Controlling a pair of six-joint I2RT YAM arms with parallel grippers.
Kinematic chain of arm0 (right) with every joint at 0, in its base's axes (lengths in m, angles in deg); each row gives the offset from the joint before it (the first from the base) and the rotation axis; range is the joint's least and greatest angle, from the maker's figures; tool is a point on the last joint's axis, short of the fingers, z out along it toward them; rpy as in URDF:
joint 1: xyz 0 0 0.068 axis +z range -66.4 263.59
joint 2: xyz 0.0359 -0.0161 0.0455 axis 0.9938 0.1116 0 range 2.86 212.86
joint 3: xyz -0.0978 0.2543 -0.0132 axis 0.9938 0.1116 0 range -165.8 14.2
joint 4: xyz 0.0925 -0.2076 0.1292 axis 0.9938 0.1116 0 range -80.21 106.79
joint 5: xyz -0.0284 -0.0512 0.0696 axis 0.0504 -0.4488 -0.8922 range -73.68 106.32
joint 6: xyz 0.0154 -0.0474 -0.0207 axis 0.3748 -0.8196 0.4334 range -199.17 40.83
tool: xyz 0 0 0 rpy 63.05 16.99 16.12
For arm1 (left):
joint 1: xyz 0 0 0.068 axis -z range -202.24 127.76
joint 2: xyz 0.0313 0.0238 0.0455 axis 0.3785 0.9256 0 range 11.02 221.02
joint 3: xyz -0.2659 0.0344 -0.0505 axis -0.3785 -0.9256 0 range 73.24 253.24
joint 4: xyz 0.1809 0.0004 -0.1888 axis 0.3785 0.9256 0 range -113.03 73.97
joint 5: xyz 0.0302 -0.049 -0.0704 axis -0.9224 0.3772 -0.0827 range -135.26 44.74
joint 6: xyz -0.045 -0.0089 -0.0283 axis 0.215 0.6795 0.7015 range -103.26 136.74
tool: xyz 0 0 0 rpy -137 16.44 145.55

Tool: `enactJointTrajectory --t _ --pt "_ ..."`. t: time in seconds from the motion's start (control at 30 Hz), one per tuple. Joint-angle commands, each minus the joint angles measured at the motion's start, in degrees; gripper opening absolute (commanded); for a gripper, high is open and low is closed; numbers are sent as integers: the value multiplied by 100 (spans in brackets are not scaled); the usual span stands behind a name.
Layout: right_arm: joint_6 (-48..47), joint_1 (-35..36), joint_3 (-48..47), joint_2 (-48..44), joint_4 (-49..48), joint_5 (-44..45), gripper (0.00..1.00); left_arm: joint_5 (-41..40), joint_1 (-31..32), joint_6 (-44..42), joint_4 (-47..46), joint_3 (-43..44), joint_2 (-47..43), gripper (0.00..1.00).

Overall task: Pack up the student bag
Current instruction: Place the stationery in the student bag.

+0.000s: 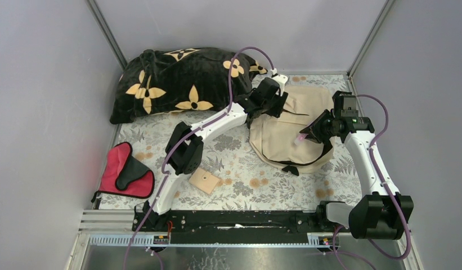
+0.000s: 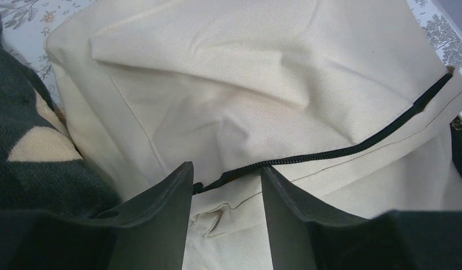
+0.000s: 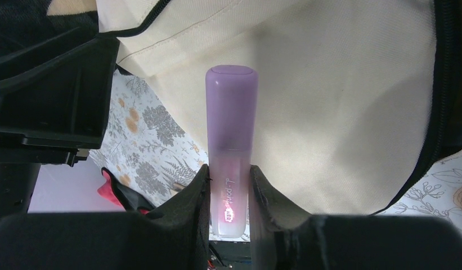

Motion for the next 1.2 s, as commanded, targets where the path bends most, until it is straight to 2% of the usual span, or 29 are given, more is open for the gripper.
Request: enactJointTrajectory --t 0.0,0.13,0.23,0.27,0.57,0.8,1.17 --pt "-79 -15 -5 -133 -189 -288 0 52 -19 61 -543 247 47 51" --pt "-15 -15 17 -125 -211 -348 0 206 -24 71 -341 601 229 27" --pt "3 -19 13 -101 -272 -478 0 145 -42 84 -304 635 214 4" --pt "-10 -20 4 -86 -280 -518 0 141 -58 102 -309 620 177 0" --pt "-851 -15 -189 205 -8 -1195 0 567 -51 212 -571 -259 -637 0" --pt "-890 -7 -54 416 -159 -1924 0 841 276 326 -583 -1040 -1310 0" --pt "-349 36 -36 783 -890 -2248 0 1054 413 440 -445 -720 -1250 0"
